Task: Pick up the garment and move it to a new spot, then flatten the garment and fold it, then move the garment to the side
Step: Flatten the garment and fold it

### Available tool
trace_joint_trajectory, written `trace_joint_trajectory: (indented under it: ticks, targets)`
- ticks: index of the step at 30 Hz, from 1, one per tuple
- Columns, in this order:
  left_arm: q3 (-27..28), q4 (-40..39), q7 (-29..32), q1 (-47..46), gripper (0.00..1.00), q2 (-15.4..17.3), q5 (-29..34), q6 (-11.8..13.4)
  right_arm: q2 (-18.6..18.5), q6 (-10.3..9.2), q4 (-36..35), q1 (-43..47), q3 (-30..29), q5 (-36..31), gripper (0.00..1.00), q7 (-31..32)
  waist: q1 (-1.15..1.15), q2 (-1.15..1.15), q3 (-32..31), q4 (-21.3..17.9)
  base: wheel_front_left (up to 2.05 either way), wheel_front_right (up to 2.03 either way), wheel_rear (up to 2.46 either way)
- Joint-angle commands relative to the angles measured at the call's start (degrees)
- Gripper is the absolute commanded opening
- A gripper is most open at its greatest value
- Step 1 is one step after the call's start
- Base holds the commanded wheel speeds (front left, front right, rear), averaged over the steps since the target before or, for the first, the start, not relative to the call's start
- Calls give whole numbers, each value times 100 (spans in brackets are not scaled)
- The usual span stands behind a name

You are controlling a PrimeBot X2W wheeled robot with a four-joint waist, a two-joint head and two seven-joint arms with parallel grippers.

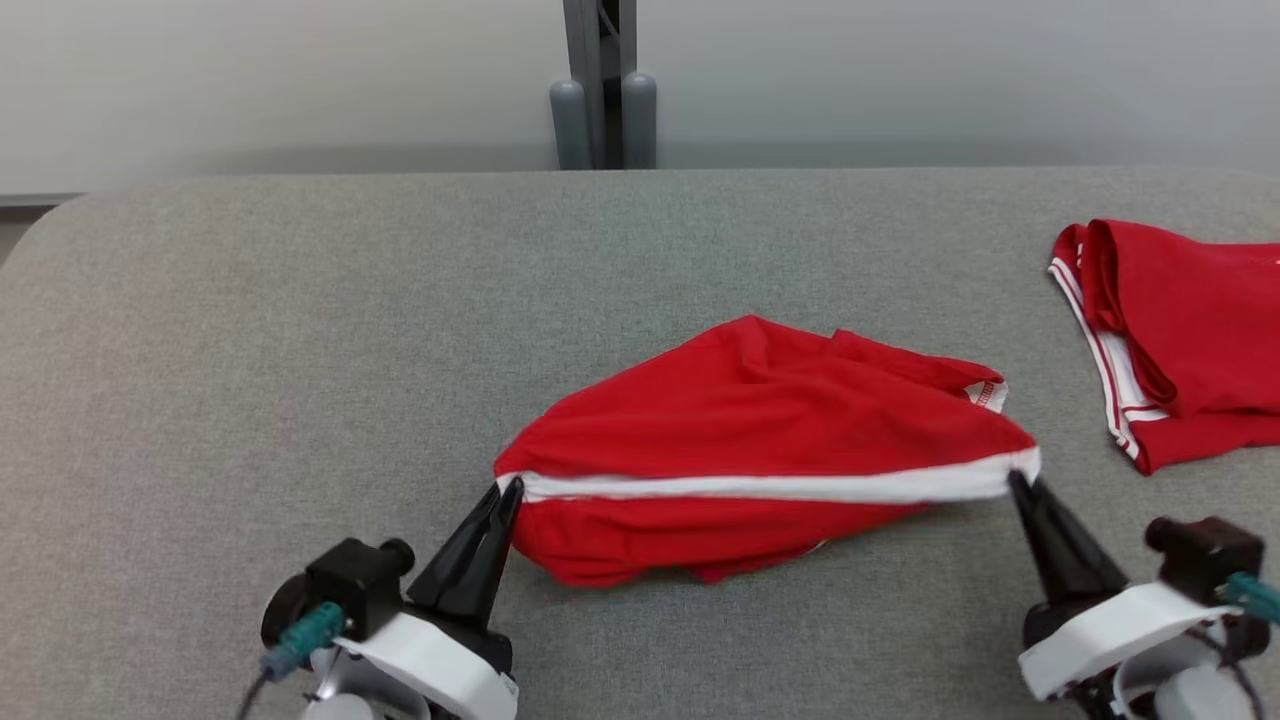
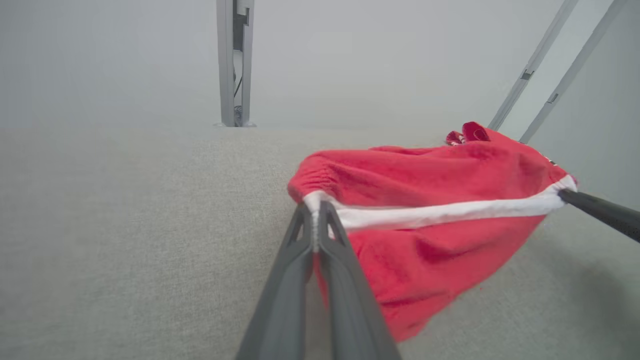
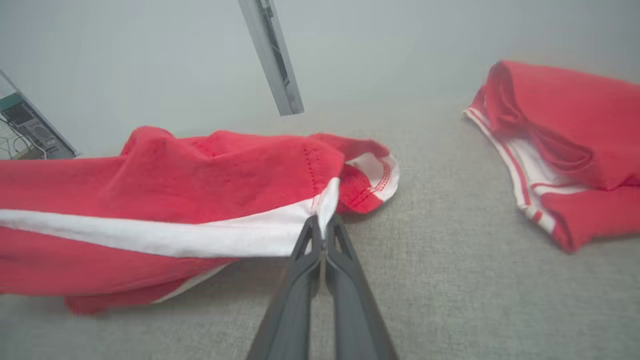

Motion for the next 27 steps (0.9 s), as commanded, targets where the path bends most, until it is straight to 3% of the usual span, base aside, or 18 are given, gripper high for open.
trace_joint_trajectory:
  ticks: [1,4,7,10,14,23,27]
  targets:
    - [31,-181,32,-117,0,117,-150,-218,-129,1,-333,83,-156,63,0,-2,0,0,-100,-34,0,0,0]
    - [78,-568,314,-311,0,361,-497,-629,-362,1,-985,55,-441,-59,0,-3,0,0,-245,-72,0,0,0]
    - [67,-1043,584,-545,0,634,-825,-845,-514,0,-1559,31,-723,-269,0,-3,0,0,-437,-112,0,0,0]
    - [93,-1370,694,-794,0,850,-972,-896,-542,1,-1875,-37,-851,-355,0,-2,0,0,-570,-155,0,0,0]
    - [117,-1898,902,-1243,0,1138,-1315,-943,-545,1,-2336,-278,-918,4,0,-2,0,0,-822,-268,0,0,0]
    - [151,-2297,1401,-2535,0,1656,-1903,-941,-1411,1,-2371,-1419,-597,218,0,108,0,0,-981,-389,0,0,0]
    - [-6,-2158,1571,-3040,0,1859,-2121,-942,-1577,0,-2205,-1924,-440,305,0,262,0,0,-901,-440,0,0,0]
